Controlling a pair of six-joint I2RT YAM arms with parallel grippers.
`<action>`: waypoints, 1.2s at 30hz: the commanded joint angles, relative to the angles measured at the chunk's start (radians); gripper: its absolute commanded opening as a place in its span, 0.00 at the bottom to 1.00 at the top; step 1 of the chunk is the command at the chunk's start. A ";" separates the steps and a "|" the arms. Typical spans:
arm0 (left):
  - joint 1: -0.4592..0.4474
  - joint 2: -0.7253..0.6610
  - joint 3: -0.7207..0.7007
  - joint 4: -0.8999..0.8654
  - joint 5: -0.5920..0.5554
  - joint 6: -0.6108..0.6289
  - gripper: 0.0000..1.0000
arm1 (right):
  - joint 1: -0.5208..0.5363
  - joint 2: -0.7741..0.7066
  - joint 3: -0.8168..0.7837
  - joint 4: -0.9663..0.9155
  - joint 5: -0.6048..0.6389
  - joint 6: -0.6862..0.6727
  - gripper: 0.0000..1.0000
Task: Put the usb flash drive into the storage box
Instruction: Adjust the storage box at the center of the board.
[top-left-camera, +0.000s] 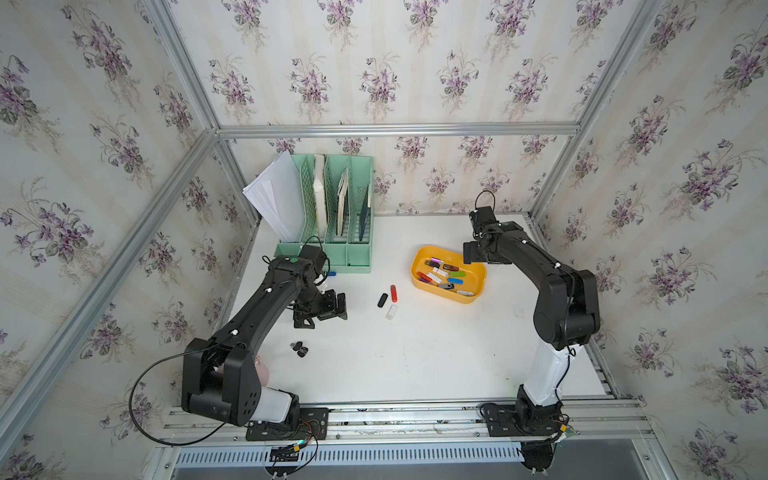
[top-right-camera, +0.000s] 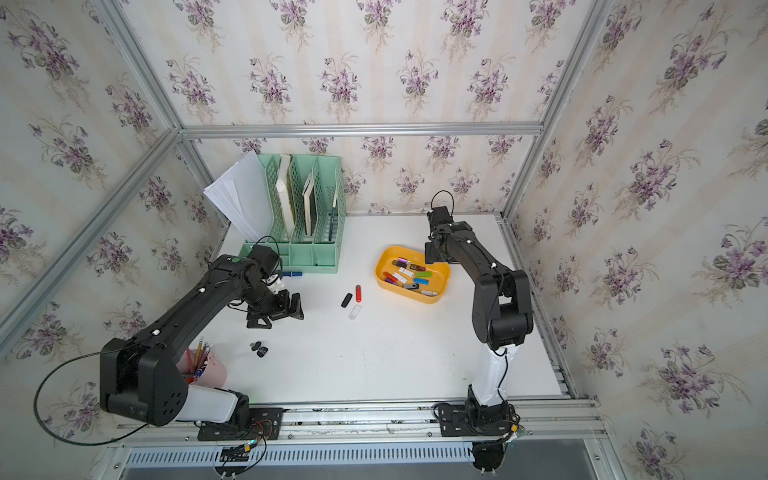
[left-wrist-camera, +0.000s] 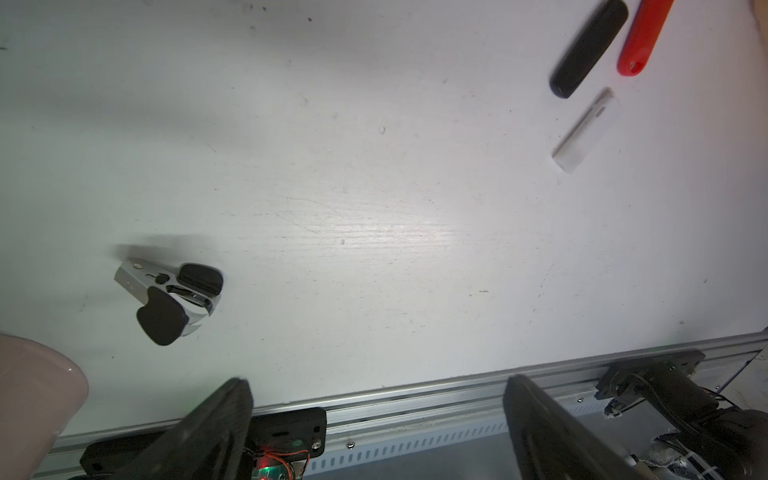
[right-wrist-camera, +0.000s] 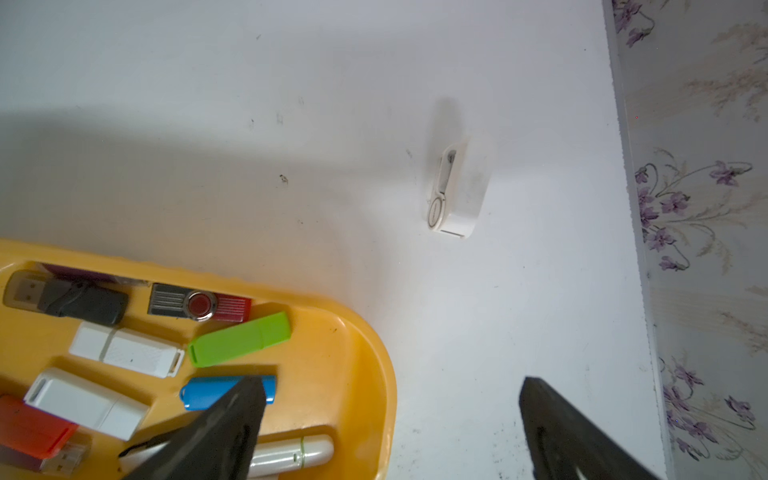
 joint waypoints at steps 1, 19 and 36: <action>0.000 -0.006 -0.001 0.011 0.011 0.004 0.99 | 0.000 -0.008 -0.045 -0.049 -0.033 0.031 1.00; 0.000 -0.065 -0.028 0.004 0.005 0.010 0.99 | 0.276 -0.043 0.030 0.031 -0.501 -0.136 1.00; 0.001 -0.091 -0.041 -0.010 -0.009 0.011 0.99 | 0.365 0.187 0.143 0.043 -0.656 -0.221 1.00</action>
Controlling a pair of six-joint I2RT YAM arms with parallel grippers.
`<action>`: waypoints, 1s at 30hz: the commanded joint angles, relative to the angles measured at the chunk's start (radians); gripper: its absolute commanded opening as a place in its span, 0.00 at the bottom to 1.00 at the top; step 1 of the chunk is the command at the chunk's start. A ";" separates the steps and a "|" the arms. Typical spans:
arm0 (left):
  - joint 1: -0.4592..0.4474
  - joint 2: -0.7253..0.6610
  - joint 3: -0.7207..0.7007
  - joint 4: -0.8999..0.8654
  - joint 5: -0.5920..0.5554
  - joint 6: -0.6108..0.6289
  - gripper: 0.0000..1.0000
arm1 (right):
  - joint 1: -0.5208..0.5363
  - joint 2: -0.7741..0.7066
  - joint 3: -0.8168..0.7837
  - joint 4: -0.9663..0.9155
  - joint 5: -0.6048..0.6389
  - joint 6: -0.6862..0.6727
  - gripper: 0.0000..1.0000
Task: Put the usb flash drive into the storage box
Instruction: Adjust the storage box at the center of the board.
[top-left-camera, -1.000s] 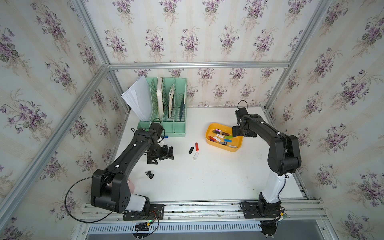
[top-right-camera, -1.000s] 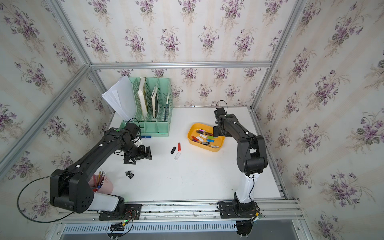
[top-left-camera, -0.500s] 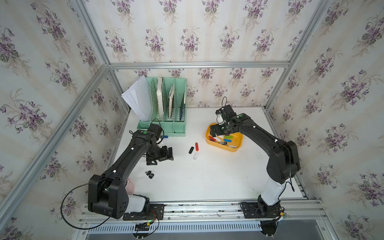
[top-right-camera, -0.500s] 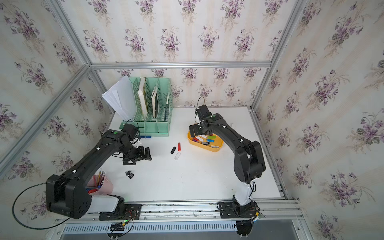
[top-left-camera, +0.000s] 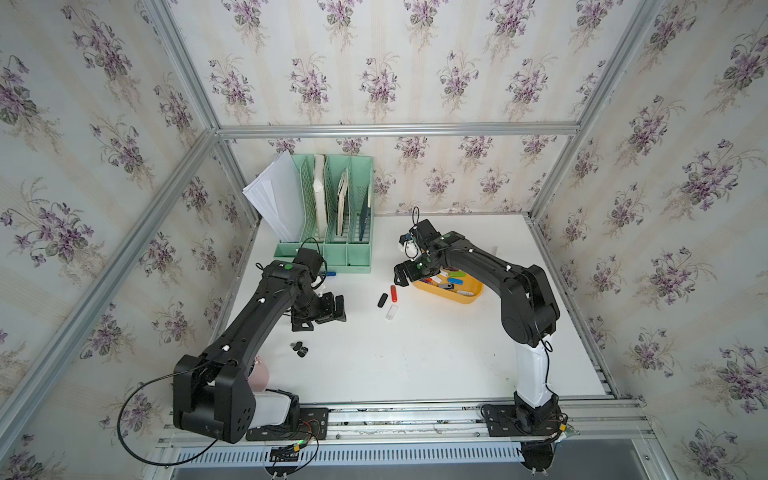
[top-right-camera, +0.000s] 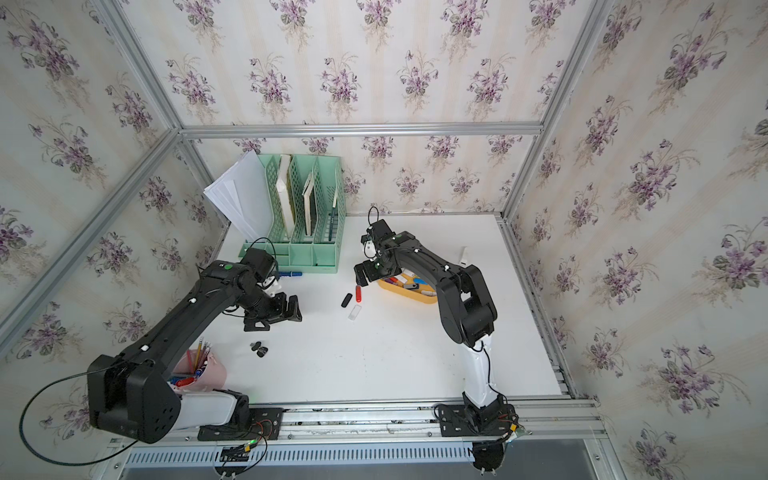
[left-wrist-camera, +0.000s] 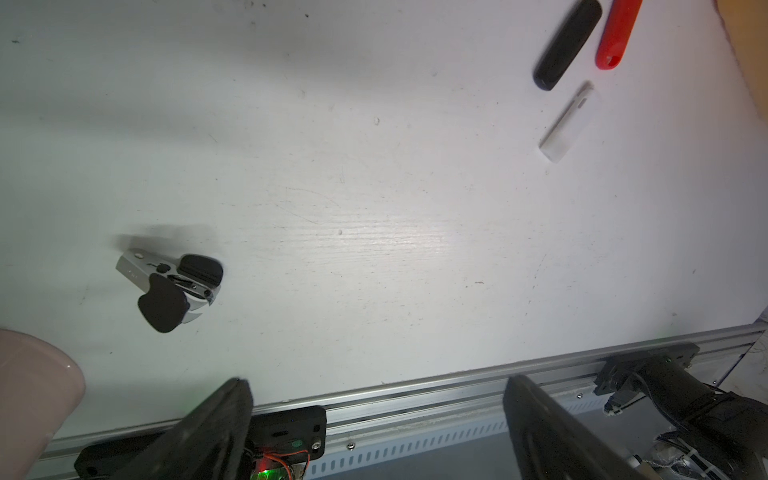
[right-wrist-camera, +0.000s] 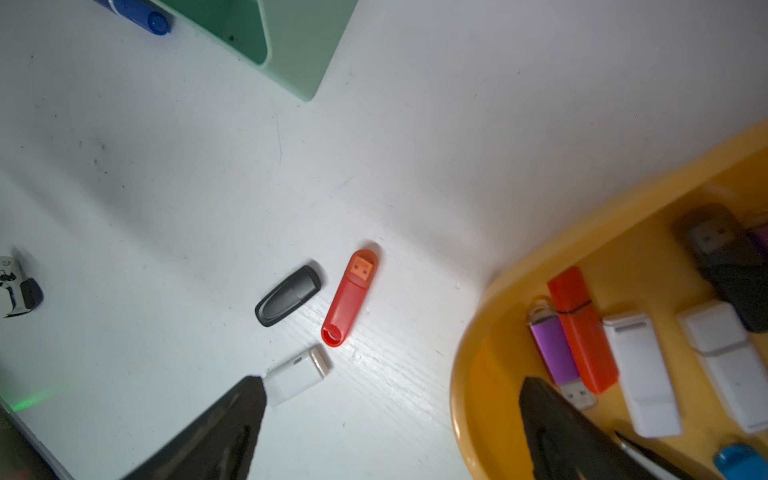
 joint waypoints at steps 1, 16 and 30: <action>0.002 -0.009 -0.005 -0.010 -0.015 0.005 0.99 | 0.003 0.006 0.003 -0.026 -0.076 -0.050 1.00; 0.002 -0.008 -0.015 -0.002 -0.008 0.011 0.99 | 0.023 -0.233 -0.362 -0.113 -0.195 -0.132 0.97; -0.001 0.034 0.011 0.014 0.012 0.021 0.99 | -0.100 -0.480 -0.336 -0.246 0.423 0.287 1.00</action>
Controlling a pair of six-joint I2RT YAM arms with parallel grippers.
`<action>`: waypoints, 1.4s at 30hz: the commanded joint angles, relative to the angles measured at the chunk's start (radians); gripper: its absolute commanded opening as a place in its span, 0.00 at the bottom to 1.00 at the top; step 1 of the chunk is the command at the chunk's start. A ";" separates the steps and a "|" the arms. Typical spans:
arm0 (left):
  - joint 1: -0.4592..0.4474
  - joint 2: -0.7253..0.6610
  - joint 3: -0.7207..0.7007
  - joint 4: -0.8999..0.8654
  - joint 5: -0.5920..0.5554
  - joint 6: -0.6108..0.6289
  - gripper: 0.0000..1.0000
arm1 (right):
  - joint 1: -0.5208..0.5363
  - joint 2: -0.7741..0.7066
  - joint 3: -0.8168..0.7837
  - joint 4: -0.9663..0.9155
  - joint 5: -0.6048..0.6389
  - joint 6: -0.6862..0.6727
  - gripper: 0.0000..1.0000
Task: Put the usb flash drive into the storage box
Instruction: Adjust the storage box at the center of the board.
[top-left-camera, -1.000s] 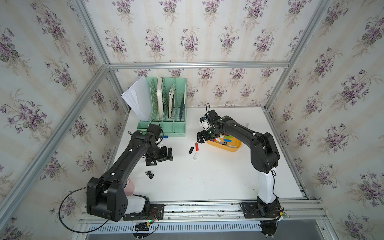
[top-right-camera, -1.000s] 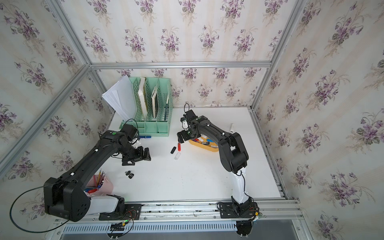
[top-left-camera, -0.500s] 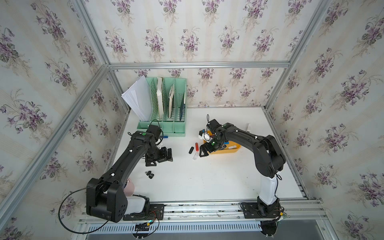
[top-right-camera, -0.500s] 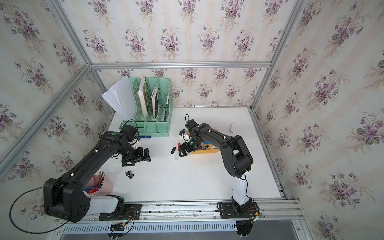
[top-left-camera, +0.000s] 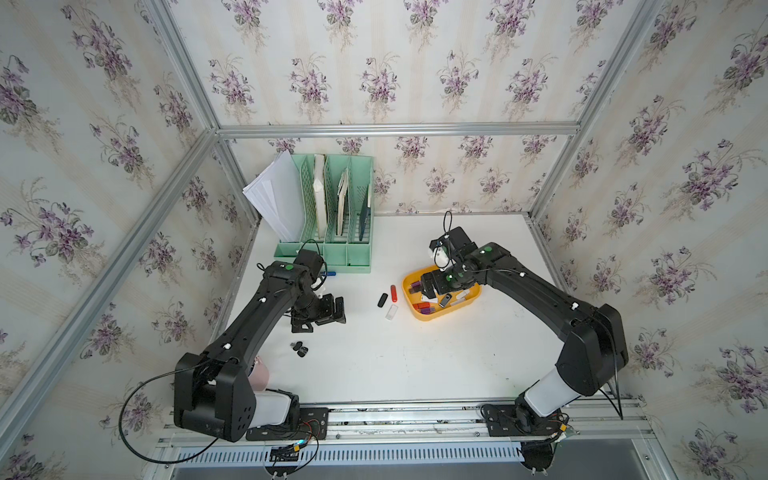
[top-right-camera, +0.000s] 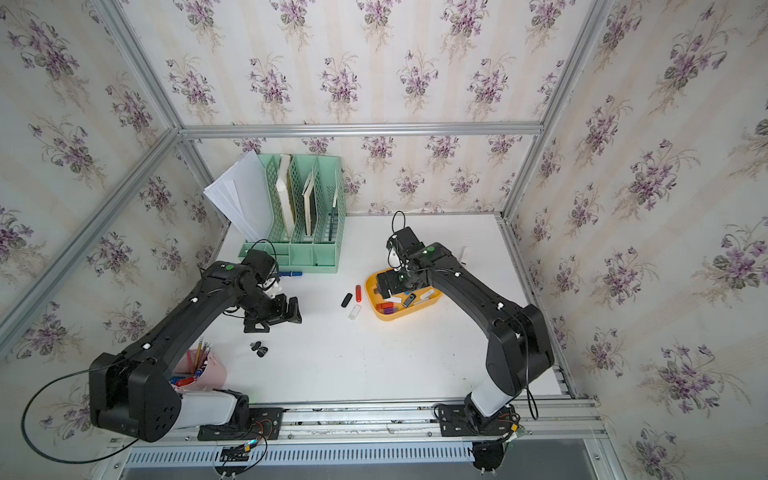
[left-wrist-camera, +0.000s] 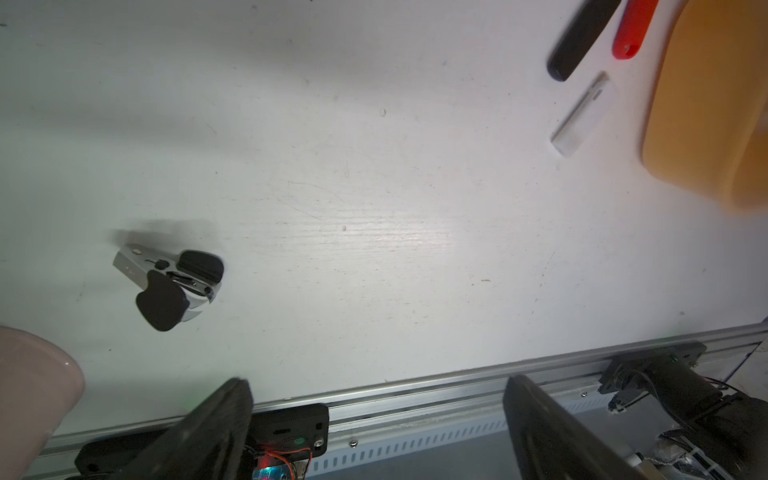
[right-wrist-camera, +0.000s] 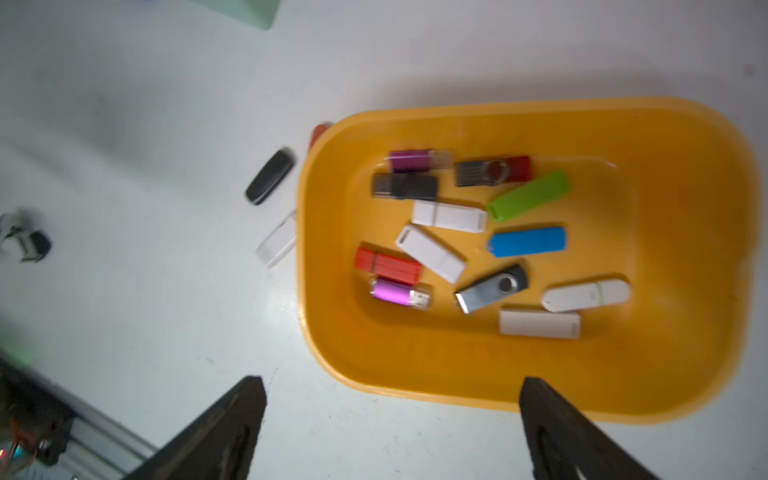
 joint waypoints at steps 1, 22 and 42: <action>-0.003 0.021 0.021 0.013 0.014 0.020 0.99 | -0.062 -0.024 -0.030 -0.127 0.184 0.136 1.00; -0.059 0.278 0.130 0.092 0.075 0.079 0.99 | -0.274 0.026 -0.322 0.020 0.212 0.270 1.00; -0.103 0.322 0.128 0.112 0.048 0.067 0.99 | -0.412 0.357 0.177 0.092 0.141 0.183 1.00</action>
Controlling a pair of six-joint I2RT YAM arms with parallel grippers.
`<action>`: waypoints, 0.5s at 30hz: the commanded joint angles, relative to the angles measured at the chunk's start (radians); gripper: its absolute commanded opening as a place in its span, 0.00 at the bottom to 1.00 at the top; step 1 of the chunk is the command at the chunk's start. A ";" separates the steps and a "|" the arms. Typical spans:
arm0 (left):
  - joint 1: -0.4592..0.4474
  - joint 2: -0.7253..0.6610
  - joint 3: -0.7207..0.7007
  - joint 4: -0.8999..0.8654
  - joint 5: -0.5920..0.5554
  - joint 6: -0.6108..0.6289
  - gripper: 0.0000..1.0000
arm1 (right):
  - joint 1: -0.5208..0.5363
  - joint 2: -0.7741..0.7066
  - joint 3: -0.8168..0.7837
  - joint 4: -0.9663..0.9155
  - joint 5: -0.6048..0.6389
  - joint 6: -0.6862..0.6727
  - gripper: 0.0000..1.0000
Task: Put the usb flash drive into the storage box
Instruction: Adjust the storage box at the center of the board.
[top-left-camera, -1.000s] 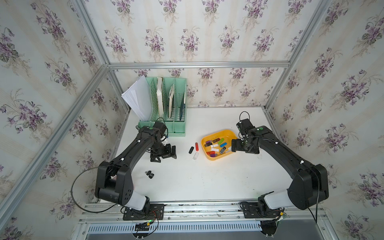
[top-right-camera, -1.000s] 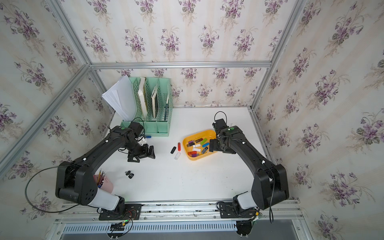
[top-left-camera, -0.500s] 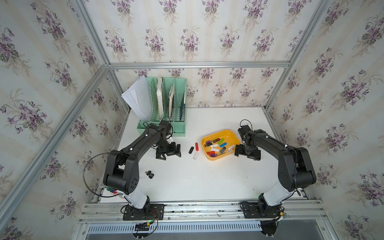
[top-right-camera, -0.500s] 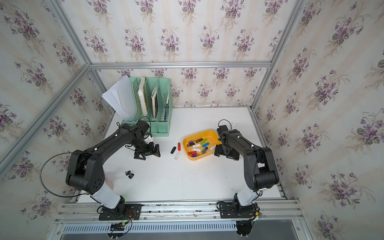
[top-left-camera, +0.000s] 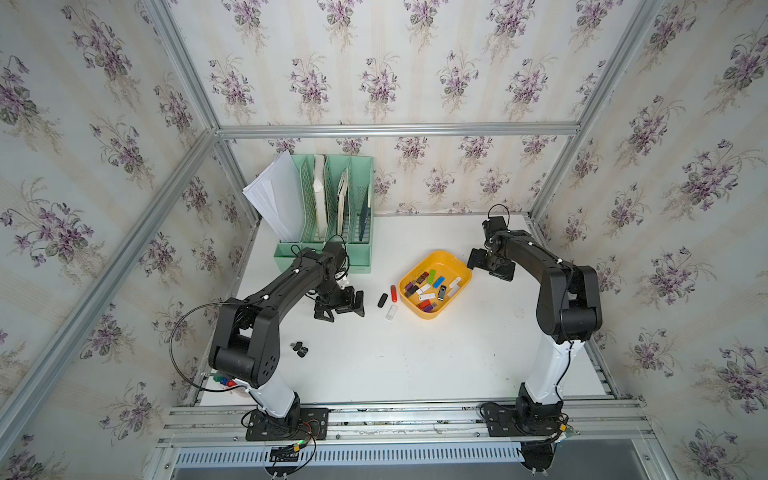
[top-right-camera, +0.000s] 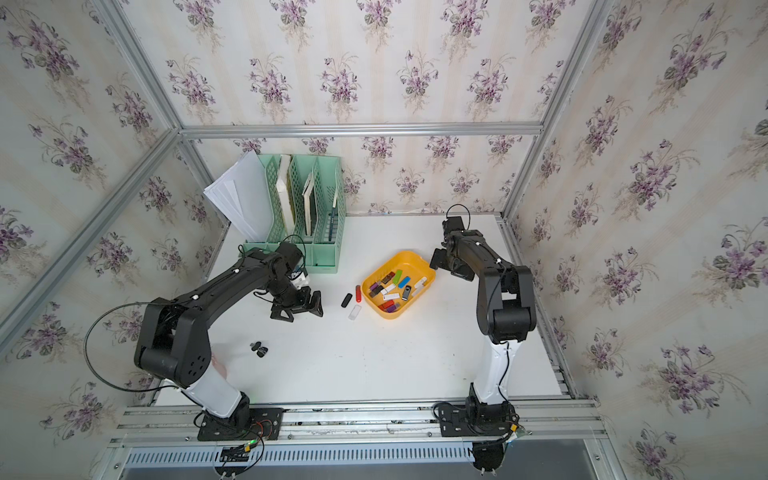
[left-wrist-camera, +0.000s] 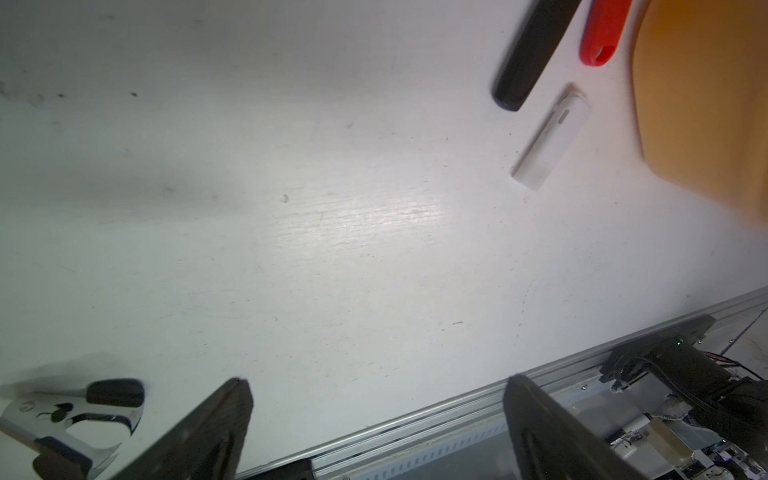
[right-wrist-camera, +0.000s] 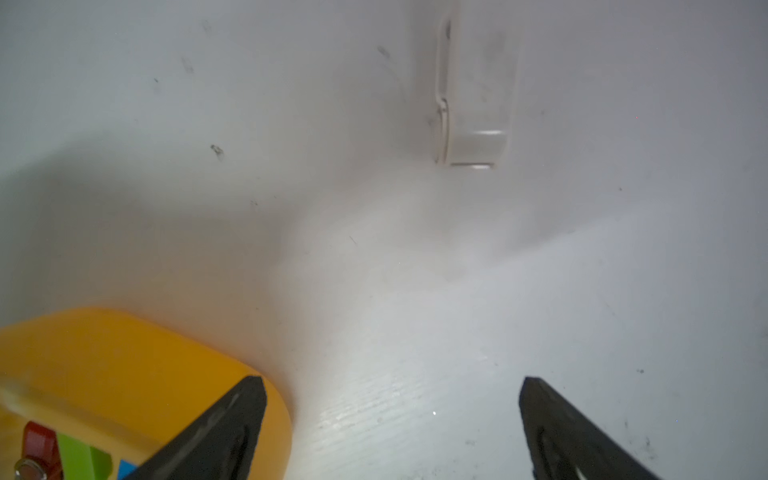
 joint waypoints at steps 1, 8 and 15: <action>-0.015 0.028 0.013 0.014 -0.018 0.004 0.99 | -0.008 -0.022 0.027 -0.043 0.007 -0.026 1.00; -0.068 0.125 0.093 0.063 -0.068 0.016 0.99 | -0.004 -0.246 -0.088 -0.088 -0.053 -0.034 1.00; -0.101 0.205 0.218 0.053 -0.125 0.030 0.99 | 0.078 -0.458 -0.287 -0.158 -0.180 -0.029 0.99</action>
